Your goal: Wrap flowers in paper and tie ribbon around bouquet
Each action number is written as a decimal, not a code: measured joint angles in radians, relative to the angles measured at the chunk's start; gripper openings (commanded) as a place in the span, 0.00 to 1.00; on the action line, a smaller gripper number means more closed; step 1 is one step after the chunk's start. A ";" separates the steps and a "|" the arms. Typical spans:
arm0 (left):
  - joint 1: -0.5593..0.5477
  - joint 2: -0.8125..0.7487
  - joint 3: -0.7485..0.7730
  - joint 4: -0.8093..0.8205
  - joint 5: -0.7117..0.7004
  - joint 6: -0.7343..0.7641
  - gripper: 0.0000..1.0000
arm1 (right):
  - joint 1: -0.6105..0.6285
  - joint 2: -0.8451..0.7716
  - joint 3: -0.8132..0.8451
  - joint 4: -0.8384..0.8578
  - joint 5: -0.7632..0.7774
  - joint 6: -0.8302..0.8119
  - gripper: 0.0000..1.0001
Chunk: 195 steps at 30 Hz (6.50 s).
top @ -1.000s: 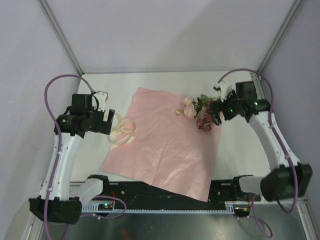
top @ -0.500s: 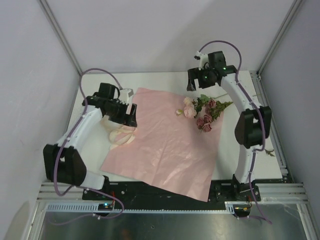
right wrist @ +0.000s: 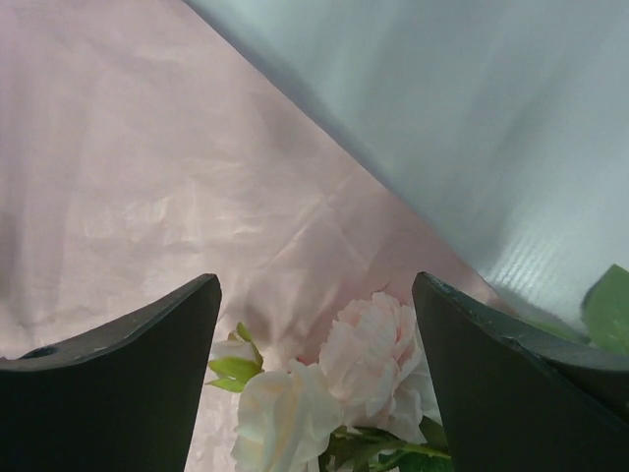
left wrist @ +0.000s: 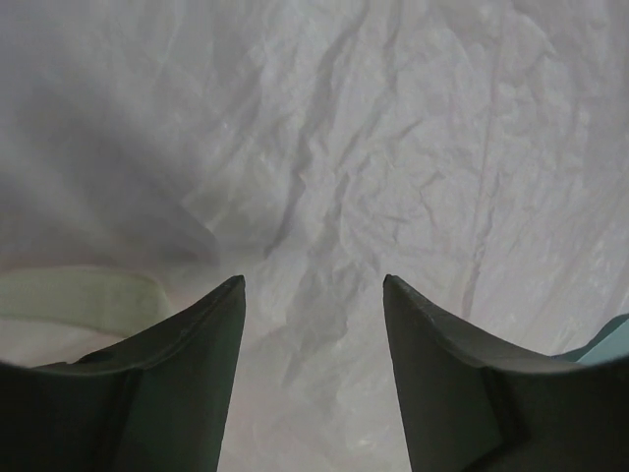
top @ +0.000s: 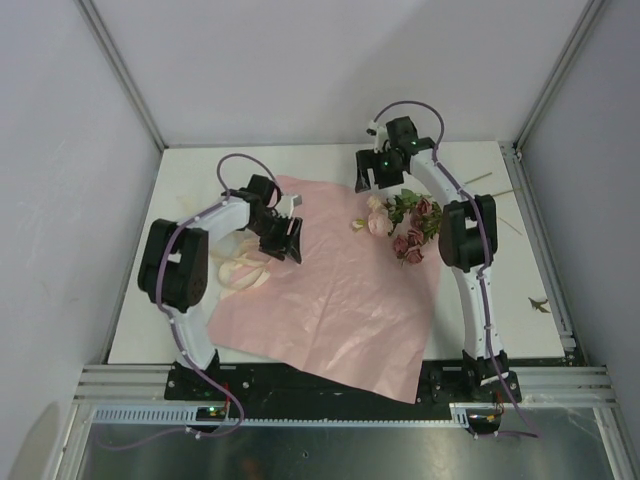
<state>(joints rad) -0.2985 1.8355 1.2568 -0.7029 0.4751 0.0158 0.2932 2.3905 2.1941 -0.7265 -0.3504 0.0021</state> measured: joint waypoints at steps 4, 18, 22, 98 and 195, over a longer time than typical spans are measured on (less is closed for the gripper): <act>0.000 0.076 0.027 0.024 -0.004 -0.036 0.54 | 0.001 0.022 -0.011 -0.006 -0.014 -0.001 0.75; 0.054 0.071 -0.009 0.036 -0.108 -0.076 0.43 | -0.005 -0.157 -0.415 -0.093 -0.043 -0.235 0.63; 0.162 0.022 -0.059 -0.004 -0.172 -0.049 0.44 | -0.014 -0.182 -0.454 -0.122 -0.032 -0.297 0.61; 0.090 -0.091 0.137 -0.160 -0.181 0.070 0.71 | -0.016 -0.241 -0.377 -0.390 -0.101 -0.394 0.52; 0.135 -0.222 0.021 -0.137 -0.008 0.117 1.00 | -0.515 -0.127 -0.336 -0.467 0.063 -1.992 0.00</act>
<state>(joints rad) -0.1631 1.6135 1.2781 -0.8402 0.4671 0.1329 -0.2214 2.2639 1.8576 -1.1934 -0.2878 -1.9900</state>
